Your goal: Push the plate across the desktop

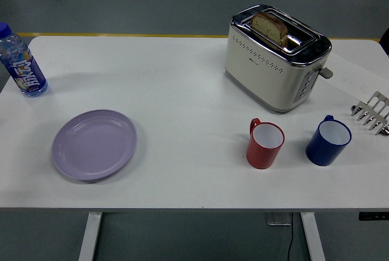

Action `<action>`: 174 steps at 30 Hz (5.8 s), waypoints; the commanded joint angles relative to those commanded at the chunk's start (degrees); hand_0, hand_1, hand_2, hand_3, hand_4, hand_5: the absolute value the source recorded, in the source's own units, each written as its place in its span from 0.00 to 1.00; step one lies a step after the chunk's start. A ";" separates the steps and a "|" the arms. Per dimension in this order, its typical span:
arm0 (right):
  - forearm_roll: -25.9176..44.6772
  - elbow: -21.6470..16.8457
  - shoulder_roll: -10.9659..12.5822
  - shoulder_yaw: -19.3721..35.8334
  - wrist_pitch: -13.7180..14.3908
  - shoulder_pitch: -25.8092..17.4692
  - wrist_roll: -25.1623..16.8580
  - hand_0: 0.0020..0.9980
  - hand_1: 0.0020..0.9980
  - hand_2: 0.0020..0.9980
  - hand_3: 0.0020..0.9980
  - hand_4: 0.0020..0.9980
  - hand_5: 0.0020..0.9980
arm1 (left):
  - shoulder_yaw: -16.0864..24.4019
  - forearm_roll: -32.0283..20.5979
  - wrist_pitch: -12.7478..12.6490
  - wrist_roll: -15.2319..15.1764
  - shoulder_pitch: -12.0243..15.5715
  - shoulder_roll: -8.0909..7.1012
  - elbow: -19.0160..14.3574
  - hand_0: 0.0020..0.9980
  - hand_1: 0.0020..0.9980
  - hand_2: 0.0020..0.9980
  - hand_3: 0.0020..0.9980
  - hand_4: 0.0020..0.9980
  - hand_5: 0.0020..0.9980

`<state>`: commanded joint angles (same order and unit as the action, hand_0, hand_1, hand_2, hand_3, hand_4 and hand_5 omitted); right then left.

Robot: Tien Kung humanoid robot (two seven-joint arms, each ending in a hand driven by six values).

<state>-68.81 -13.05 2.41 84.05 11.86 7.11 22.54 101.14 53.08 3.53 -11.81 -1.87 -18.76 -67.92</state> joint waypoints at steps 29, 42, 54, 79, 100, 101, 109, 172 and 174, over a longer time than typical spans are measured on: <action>-1.39 0.06 -0.40 0.60 -0.35 0.15 0.09 0.64 0.59 0.66 0.73 0.44 0.51 | -8.22 7.09 -6.98 -12.91 -1.99 12.43 7.38 0.83 0.85 0.87 0.86 0.48 1.00; -2.66 -0.05 -0.44 0.96 -0.67 0.58 0.55 0.64 0.59 0.66 0.73 0.44 0.51 | -9.67 7.12 -7.51 -12.75 -2.31 15.00 9.10 0.83 0.85 0.88 0.88 0.51 1.00; -4.70 -0.05 -0.52 1.96 -1.28 0.75 0.57 0.64 0.59 0.66 0.73 0.44 0.51 | -12.35 5.95 -8.72 -14.82 -2.48 16.67 9.51 0.82 0.85 0.88 0.88 0.52 1.00; -5.49 -0.04 -0.48 2.20 -1.48 1.05 0.50 0.64 0.59 0.66 0.73 0.44 0.51 | -19.78 2.22 -10.29 -16.93 -2.96 18.76 8.21 0.81 0.85 0.87 0.86 0.53 1.00; -5.25 -0.27 -0.49 1.77 -1.41 0.22 1.10 0.64 0.59 0.66 0.73 0.44 0.51 | -31.34 -1.33 -11.92 -18.27 -3.49 18.76 6.76 0.81 0.84 0.86 0.85 0.53 1.00; -5.24 -0.27 -0.48 1.76 -1.40 0.22 1.09 0.64 0.59 0.66 0.73 0.44 0.51 | -31.70 -1.52 -11.96 -18.31 -3.53 18.76 6.65 0.81 0.84 0.86 0.85 0.53 1.00; -5.62 -0.24 -0.49 2.03 -1.51 0.21 0.96 0.64 0.59 0.66 0.73 0.44 0.51 | -36.26 -4.19 -12.37 -18.62 -4.29 18.76 6.28 0.81 0.84 0.86 0.85 0.52 1.00; -4.41 -0.13 -0.13 1.70 -1.14 0.77 0.47 0.64 0.59 0.65 0.73 0.44 0.51 | -17.85 -4.38 -8.66 -2.02 -7.37 2.24 -0.62 0.78 0.80 0.83 0.76 0.51 1.00; -4.25 -0.17 -0.17 1.66 -1.06 0.63 0.54 0.64 0.59 0.65 0.73 0.44 0.51 | -15.47 -3.14 -6.08 0.41 -6.78 0.94 -0.16 0.78 0.79 0.82 0.75 0.51 1.00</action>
<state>-73.06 -13.22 2.24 85.72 10.80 7.75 23.08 85.66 49.93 -2.55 -11.40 -8.65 -17.83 -68.08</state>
